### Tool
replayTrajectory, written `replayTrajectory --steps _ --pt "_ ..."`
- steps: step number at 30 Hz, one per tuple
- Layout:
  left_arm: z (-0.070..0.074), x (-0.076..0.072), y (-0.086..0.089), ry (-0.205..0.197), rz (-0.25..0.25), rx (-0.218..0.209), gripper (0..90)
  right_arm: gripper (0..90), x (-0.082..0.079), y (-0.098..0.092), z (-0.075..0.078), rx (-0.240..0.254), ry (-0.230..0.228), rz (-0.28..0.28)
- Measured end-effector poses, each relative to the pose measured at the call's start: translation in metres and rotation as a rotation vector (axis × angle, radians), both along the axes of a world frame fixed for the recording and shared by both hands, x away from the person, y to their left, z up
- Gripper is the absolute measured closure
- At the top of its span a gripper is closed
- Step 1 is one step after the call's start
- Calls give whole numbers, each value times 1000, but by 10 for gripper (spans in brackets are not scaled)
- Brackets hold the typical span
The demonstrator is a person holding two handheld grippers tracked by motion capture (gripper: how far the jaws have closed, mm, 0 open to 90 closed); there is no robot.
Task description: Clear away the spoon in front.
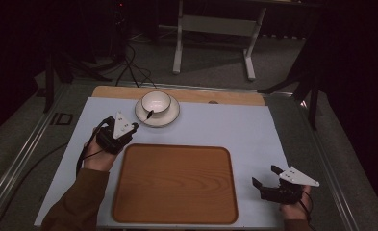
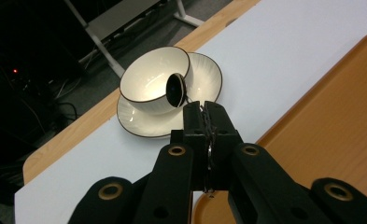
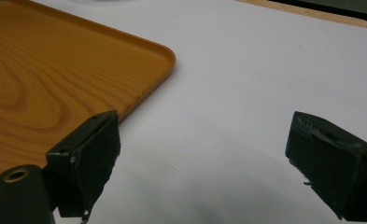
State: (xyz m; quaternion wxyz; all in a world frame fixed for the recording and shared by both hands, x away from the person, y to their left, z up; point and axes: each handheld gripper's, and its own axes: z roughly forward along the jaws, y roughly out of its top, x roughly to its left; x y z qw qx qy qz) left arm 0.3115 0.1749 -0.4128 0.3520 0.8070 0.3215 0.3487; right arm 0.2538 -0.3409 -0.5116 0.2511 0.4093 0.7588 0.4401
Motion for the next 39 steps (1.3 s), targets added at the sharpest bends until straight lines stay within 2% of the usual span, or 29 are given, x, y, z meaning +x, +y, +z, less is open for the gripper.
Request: replayTrajectory --steps 15,31,39 --pt "-8 -17 9 9 9 -13 886 101 0 0 0 -2 -3 -3" --pt "-17 -35 16 30 15 -6 886 101 0 0 0 -1 -4 -4" --pt "-17 -42 19 26 23 -6 886 101 0 0 0 -3 -3 -4"
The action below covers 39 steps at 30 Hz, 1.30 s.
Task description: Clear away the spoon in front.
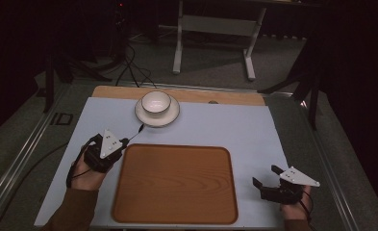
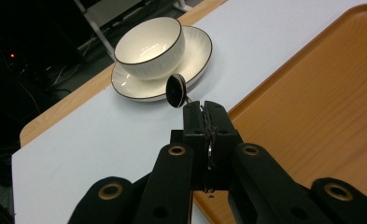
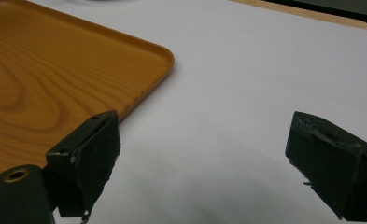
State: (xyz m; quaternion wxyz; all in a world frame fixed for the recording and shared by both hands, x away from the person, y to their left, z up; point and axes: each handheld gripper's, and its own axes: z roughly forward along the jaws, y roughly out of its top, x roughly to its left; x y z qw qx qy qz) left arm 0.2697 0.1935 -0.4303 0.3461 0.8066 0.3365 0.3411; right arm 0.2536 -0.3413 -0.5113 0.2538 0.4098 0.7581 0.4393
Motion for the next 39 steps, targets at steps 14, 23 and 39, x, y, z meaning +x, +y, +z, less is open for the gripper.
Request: replayTrajectory --steps 14,23,39 --pt "-3 -19 1 -2 0 -8 885 101 -1 -1 1 5 -1 -5" --pt "-9 -33 5 4 24 1 885 101 -1 -1 1 5 -1 -6" --pt "-32 -43 7 65 46 38 882 101 -1 -1 0 5 -1 -7"
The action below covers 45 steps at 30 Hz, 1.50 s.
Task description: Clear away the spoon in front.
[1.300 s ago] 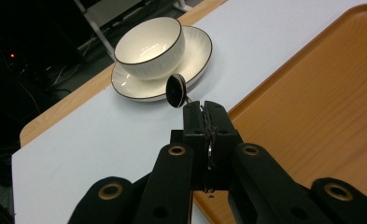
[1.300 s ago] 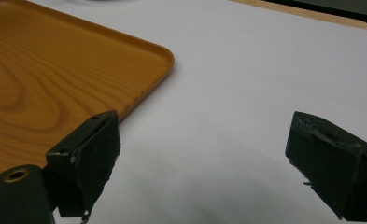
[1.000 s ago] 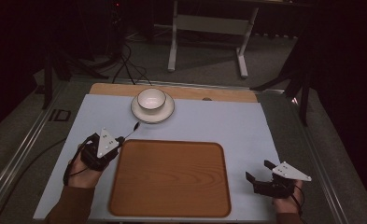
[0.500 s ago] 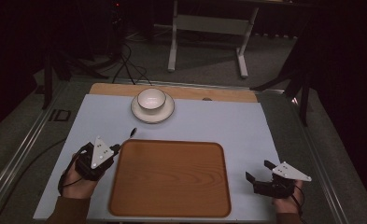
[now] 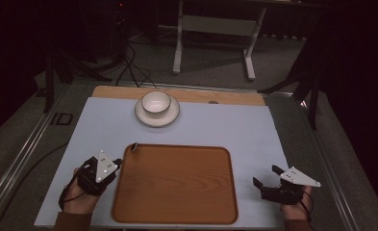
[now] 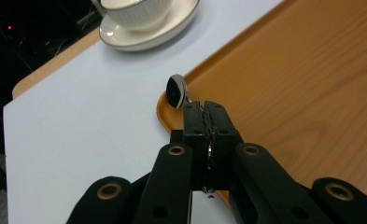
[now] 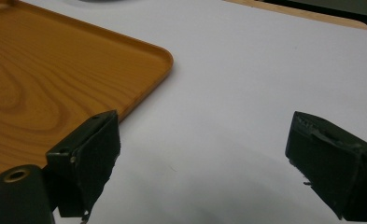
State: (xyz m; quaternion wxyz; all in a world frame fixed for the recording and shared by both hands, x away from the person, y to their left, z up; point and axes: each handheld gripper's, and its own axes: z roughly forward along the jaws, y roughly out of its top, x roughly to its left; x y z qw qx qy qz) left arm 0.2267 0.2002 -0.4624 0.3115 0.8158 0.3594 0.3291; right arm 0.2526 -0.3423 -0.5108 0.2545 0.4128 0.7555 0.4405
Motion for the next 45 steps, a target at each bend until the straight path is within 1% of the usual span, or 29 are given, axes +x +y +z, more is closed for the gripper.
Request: replayTrajectory --steps 1,3,8,9,11,16,17,20,21,22,24,26,27,30,34,36,39,45 --pt "-3 0 0 11 0 0 882 101 0 0 0 0 1 0" --pt "-6 -1 -1 17 3 8 881 101 0 0 0 0 1 2" --pt "-8 -3 -2 17 0 13 872 101 0 0 0 -1 0 2" --pt "-8 -5 -3 24 -6 17 850 101 0 0 0 -1 0 1" --pt "-8 -6 -4 22 -9 17 840 101 0 0 0 -1 0 2" --pt "-11 -13 -7 24 -27 -4 819 101 0 0 0 -2 -1 2" --pt "-13 -16 -7 28 -42 -14 819 101 0 0 0 -2 -1 2" --pt "-14 -19 -10 37 -52 -23 762 101 0 1 0 -3 1 4" --pt "-15 -20 -11 36 -57 -31 762 101 0 1 0 -3 1 4" --pt "-14 -20 -12 44 -69 -49 730 101 0 1 0 -4 -2 6" --pt "-14 -21 -13 45 -75 -75 691 101 0 0 0 -3 -1 4" --pt "-14 -21 -13 50 -82 -82 657 101 0 0 0 -2 0 3" --pt "-14 -21 -14 49 -89 -96 657 101 0 0 0 -2 0 3" --pt "-12 -21 -13 41 -92 -116 622 101 0 1 0 -4 -1 5" --pt "-10 -16 -10 36 -71 -150 592 101 0 1 0 -3 -1 5" --pt "-8 -13 -8 30 -61 -161 577 101 0 1 0 -2 -2 4" --pt "-4 -7 -4 10 -37 -172 547 101 0 0 0 -2 -4 3" --pt "8 7 2 -30 11 -175 464 101 0 0 0 0 -8 2"
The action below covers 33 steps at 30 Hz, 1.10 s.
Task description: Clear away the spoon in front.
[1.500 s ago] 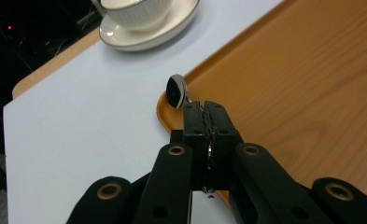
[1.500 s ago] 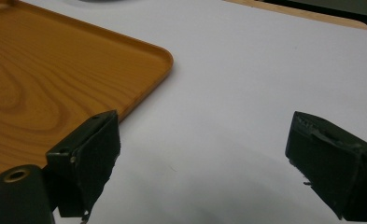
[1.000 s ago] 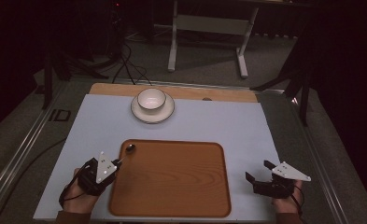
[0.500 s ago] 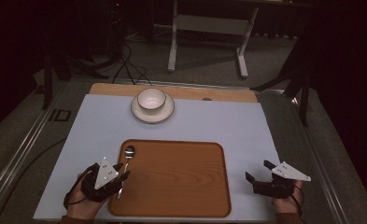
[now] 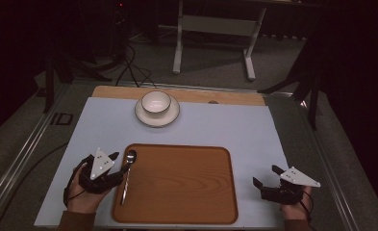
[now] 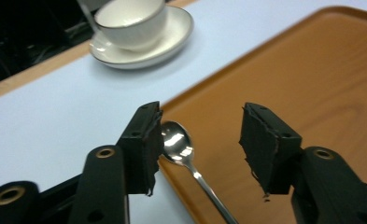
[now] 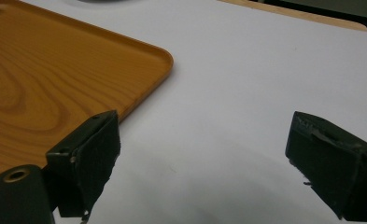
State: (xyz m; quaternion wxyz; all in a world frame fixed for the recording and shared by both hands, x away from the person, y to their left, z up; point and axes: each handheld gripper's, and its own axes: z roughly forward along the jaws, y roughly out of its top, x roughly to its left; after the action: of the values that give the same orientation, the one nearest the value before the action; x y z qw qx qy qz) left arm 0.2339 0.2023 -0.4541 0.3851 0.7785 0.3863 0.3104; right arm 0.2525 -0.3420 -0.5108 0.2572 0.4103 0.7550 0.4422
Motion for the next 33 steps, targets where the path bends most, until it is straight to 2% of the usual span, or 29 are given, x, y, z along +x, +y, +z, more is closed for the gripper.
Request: replayTrajectory --steps 2,10,16,20,25,27,29,33 --pt "5 5 3 -7 13 -6 452 101 0 0 0 0 -2 0" --pt "23 21 19 -55 78 -77 443 101 -1 -1 1 2 -8 -1" --pt "29 31 30 -59 108 -109 424 101 -1 -1 1 4 -14 0" --pt "25 39 37 -49 137 -118 412 101 -1 -1 1 5 -16 1" --pt "14 48 46 -26 186 -127 393 101 -1 -1 1 6 -17 0" --pt "10 49 48 -33 201 -128 385 101 -1 -2 1 6 -17 -2" --pt "5 48 50 -37 214 -150 375 101 -1 -2 1 6 -18 -3" --pt "-3 51 54 -18 242 -144 335 101 -1 -1 1 7 -19 -1"
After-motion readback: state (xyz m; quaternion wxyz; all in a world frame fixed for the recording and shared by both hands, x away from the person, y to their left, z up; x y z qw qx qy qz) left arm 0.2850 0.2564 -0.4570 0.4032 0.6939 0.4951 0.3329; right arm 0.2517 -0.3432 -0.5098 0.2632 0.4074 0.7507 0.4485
